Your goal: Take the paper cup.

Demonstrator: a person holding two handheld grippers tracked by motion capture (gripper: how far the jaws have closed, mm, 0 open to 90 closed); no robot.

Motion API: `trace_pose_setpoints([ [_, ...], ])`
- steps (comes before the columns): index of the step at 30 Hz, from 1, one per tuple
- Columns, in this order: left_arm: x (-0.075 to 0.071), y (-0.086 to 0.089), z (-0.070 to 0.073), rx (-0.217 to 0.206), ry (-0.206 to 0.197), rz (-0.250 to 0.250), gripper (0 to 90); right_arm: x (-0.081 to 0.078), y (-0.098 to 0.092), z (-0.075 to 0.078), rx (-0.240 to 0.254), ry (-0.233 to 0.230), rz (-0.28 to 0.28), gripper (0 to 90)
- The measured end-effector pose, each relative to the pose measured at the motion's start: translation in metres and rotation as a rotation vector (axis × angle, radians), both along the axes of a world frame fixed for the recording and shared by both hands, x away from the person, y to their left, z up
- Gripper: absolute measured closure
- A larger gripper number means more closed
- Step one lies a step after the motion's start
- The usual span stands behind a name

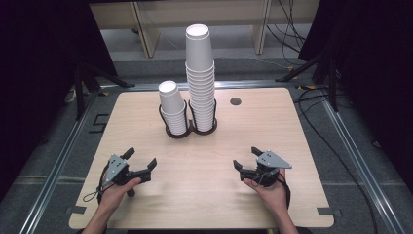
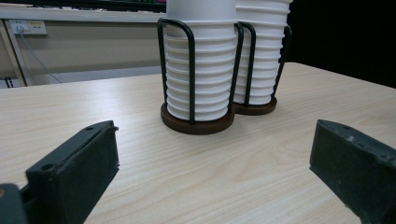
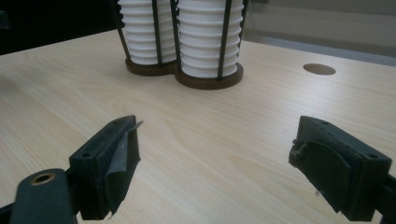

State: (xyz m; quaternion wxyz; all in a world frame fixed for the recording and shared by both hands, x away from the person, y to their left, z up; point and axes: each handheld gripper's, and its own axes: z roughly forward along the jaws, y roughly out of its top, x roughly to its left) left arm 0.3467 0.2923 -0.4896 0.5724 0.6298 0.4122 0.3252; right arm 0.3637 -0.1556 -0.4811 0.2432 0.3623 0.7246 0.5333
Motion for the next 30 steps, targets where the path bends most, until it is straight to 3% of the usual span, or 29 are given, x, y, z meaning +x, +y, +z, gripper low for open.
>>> trace_pose_setpoints([
  [1, 0.001, -0.001, 0.000, 0.003, -0.013, -0.004, 0.9, -0.001, 0.001, 0.000, 0.011, 0.012, -0.014, 15.2],
  [2, 0.000, -0.002, 0.001, 0.018, -0.003, 0.000, 0.9, -0.001, -0.001, 0.001, 0.014, 0.020, -0.007, 15.2],
  [3, 0.001, -0.004, 0.003, 0.022, -0.007, -0.002, 0.9, 0.001, -0.003, 0.001, -0.005, -0.012, -0.011, 15.3],
  [4, 0.002, -0.005, 0.004, 0.024, -0.012, -0.005, 0.9, 0.000, -0.002, 0.001, 0.032, 0.013, -0.010, 15.2],
  [5, 0.003, -0.007, 0.005, 0.031, -0.018, -0.009, 0.9, 0.001, -0.004, 0.002, 0.022, 0.007, -0.011, 15.2],
  [6, 0.004, -0.008, 0.007, 0.036, -0.023, -0.008, 0.9, 0.002, -0.004, 0.003, 0.044, 0.013, -0.003, 15.2],
  [7, 0.007, -0.011, 0.007, 0.020, -0.046, -0.013, 1.1, 0.003, -0.005, 0.005, 0.046, -0.015, -0.008, 15.3],
  [9, 0.007, -0.014, 0.010, 0.029, -0.035, -0.015, 1.2, 0.004, -0.005, 0.009, 0.069, -0.018, -0.004, 15.3],
  [13, 0.008, -0.019, 0.014, 0.038, -0.047, -0.047, 1.6, 0.006, -0.005, 0.019, 0.064, -0.049, 0.002, 15.3],
  [15, 0.012, -0.023, 0.021, 0.026, -0.060, -0.068, 1.6, 0.010, -0.004, 0.026, 0.071, -0.070, -0.008, 15.3],
  [16, 0.015, -0.026, 0.023, 0.007, -0.080, -0.078, 1.6, 0.010, -0.003, 0.029, 0.080, -0.052, -0.013, 15.3],
  [19, 0.021, -0.032, 0.033, 0.020, -0.079, -0.103, 1.9, 0.015, 0.003, 0.037, 0.086, -0.065, -0.010, 15.3],
  [22, 0.030, -0.041, 0.041, 0.000, -0.113, -0.129, 2.0, 0.022, 0.007, 0.047, 0.076, -0.090, -0.004, 15.3],
  [25, 0.036, -0.049, 0.051, 0.030, -0.111, -0.147, 2.0, 0.030, 0.013, 0.056, 0.090, -0.100, 0.010, 15.3],
  [26, 0.038, -0.052, 0.054, 0.034, -0.114, -0.157, 2.1, 0.032, 0.014, 0.060, 0.068, -0.100, 0.003, 15.3],
  [28, 0.041, -0.054, 0.056, 0.040, -0.118, -0.166, 2.1, 0.035, 0.017, 0.063, 0.089, -0.103, 0.018, 15.3],
  [29, 0.046, -0.060, 0.062, 0.052, -0.129, -0.180, 2.2, 0.040, 0.021, 0.070, 0.085, -0.119, 0.019, 15.3],
  [30, 0.049, -0.063, 0.065, 0.052, -0.149, -0.198, 2.2, 0.042, 0.023, 0.074, 0.085, -0.107, 0.020, 15.3],
])
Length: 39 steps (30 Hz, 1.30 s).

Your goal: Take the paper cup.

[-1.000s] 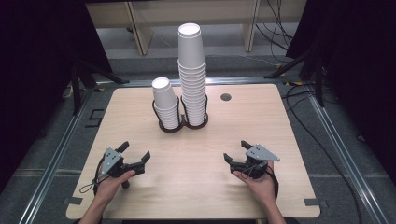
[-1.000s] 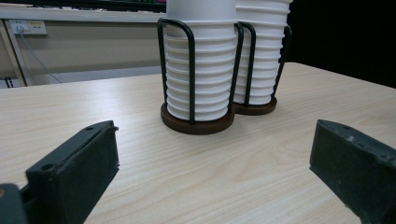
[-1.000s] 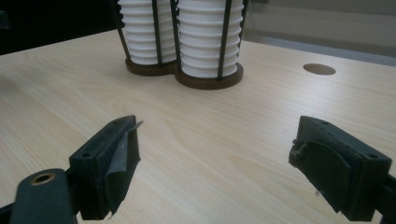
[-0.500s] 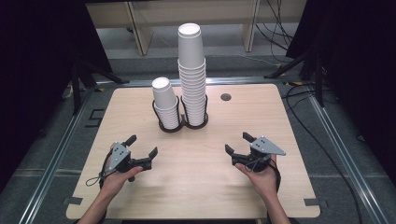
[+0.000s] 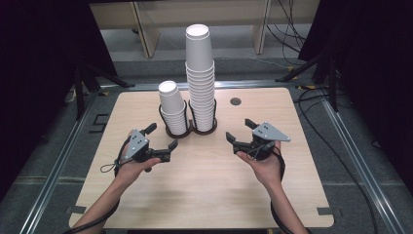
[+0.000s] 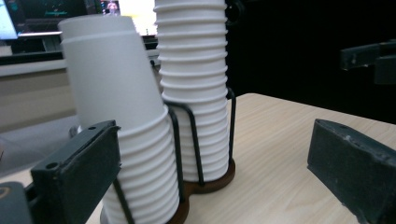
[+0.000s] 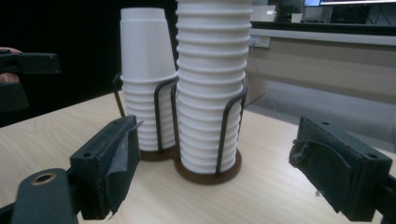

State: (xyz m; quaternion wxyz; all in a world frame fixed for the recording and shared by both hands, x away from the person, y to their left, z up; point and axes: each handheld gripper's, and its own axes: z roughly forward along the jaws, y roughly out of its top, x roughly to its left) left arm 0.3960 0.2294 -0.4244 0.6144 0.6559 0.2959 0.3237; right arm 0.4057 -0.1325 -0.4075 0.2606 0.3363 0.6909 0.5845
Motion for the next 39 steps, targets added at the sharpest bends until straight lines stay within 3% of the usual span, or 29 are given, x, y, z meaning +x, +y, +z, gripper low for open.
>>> trace_pose_setpoints([
  [5, 0.010, -0.012, 0.016, 0.017, -0.012, -0.029, 2.3, 0.015, 0.010, 0.017, 0.000, -0.015, 0.002, 15.4],
  [6, 0.012, -0.015, 0.018, 0.015, -0.012, -0.030, 2.3, 0.018, 0.011, 0.021, -0.010, -0.039, 0.001, 15.4],
  [11, 0.023, -0.021, 0.029, 0.014, -0.014, -0.023, 2.5, 0.028, 0.018, 0.034, -0.009, -0.031, 0.006, 15.4],
  [16, 0.040, -0.035, 0.048, 0.021, -0.049, -0.026, 2.5, 0.041, 0.027, 0.055, -0.009, -0.075, 0.020, 15.4],
  [27, 0.067, -0.054, 0.070, 0.016, -0.076, -0.032, 1.9, 0.061, 0.038, 0.075, -0.006, -0.066, 0.036, 15.3],
  [28, 0.068, -0.055, 0.071, 0.018, -0.076, -0.031, 1.9, 0.065, 0.039, 0.079, -0.010, -0.085, 0.033, 15.3],
  [31, 0.076, -0.059, 0.075, 0.036, -0.093, -0.022, 1.7, 0.071, 0.042, 0.087, 0.000, -0.081, 0.037, 15.2],
  [36, 0.089, -0.065, 0.083, 0.031, -0.089, -0.018, 1.4, 0.085, 0.048, 0.106, 0.008, -0.109, 0.035, 15.1],
  [39, 0.098, -0.071, 0.089, 0.019, -0.083, -0.014, 1.2, 0.095, 0.056, 0.125, 0.015, -0.129, 0.041, 15.1],
])
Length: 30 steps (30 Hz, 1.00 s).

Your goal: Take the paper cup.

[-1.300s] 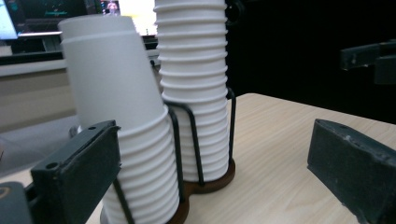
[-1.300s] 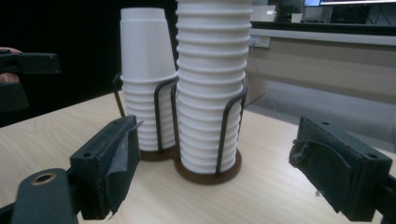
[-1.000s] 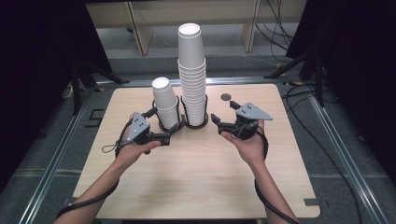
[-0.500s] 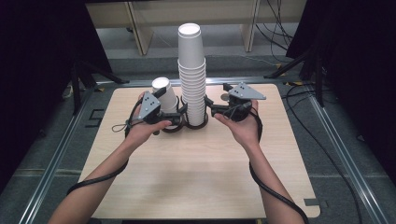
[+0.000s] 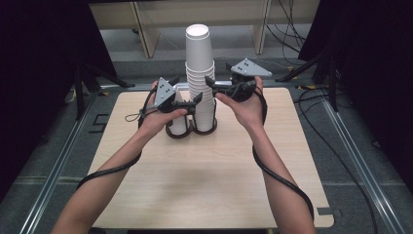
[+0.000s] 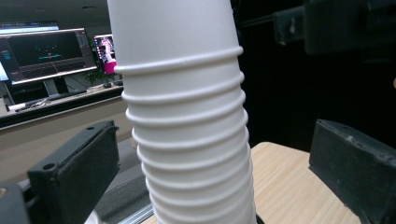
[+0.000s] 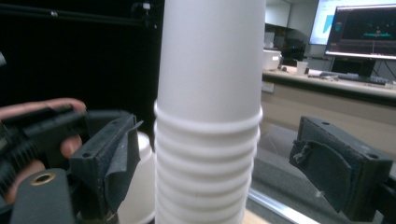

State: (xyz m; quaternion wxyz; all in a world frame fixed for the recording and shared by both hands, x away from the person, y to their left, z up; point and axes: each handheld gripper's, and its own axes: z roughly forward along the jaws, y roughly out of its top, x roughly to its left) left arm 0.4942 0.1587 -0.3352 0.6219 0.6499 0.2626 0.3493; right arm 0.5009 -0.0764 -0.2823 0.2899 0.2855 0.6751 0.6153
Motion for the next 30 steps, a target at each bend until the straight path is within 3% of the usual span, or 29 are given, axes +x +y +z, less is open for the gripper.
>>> trace_pose_setpoints([
  [6, 0.012, -0.008, 0.008, 0.001, 0.009, 0.012, 1.0, 0.017, 0.014, 0.024, -0.010, -0.003, 0.009, 14.9],
  [8, 0.015, -0.010, 0.009, -0.004, 0.011, 0.020, 1.0, 0.021, 0.018, 0.028, -0.002, 0.019, 0.016, 14.9],
  [10, 0.018, -0.011, 0.010, -0.006, 0.016, 0.020, 1.0, 0.027, 0.021, 0.031, -0.005, 0.013, 0.015, 14.9],
  [22, 0.029, -0.016, 0.013, -0.003, 0.025, 0.037, 1.3, 0.054, 0.045, 0.040, -0.024, 0.050, 0.028, 14.9],
  [30, 0.032, -0.019, 0.013, -0.012, 0.024, 0.050, 5.9, 0.059, 0.050, 0.040, -0.027, 0.052, 0.027, 15.7],
])
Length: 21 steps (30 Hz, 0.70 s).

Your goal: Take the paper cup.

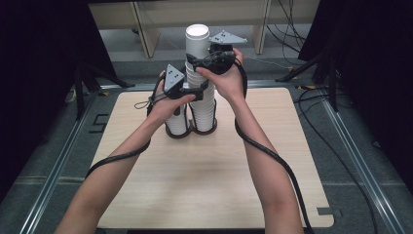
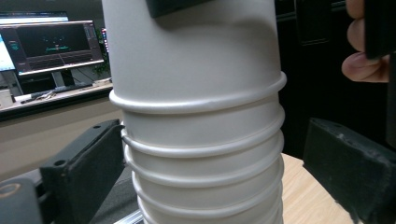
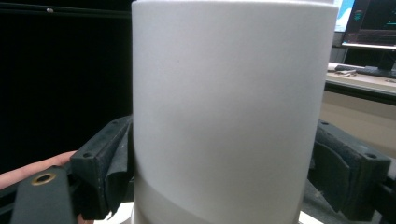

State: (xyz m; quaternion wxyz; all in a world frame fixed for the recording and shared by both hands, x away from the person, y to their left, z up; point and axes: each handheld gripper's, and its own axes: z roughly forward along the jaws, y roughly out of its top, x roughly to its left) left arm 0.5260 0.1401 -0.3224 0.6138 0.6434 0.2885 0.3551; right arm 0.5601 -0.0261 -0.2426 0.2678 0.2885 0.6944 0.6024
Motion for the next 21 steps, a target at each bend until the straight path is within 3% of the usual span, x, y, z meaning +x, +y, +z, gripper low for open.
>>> trace_pose_setpoints([
  [5, 0.0015, 0.0017, -0.0003, -0.007, 0.014, 0.003, 12.0, -0.0005, -0.0008, 0.0011, -0.012, -0.013, -0.002, 16.5],
  [21, 0.0015, 0.0027, 0.0000, -0.004, 0.018, 0.004, 12.7, -0.0028, -0.0021, 0.0089, 0.019, -0.030, 0.002, 19.4],
])
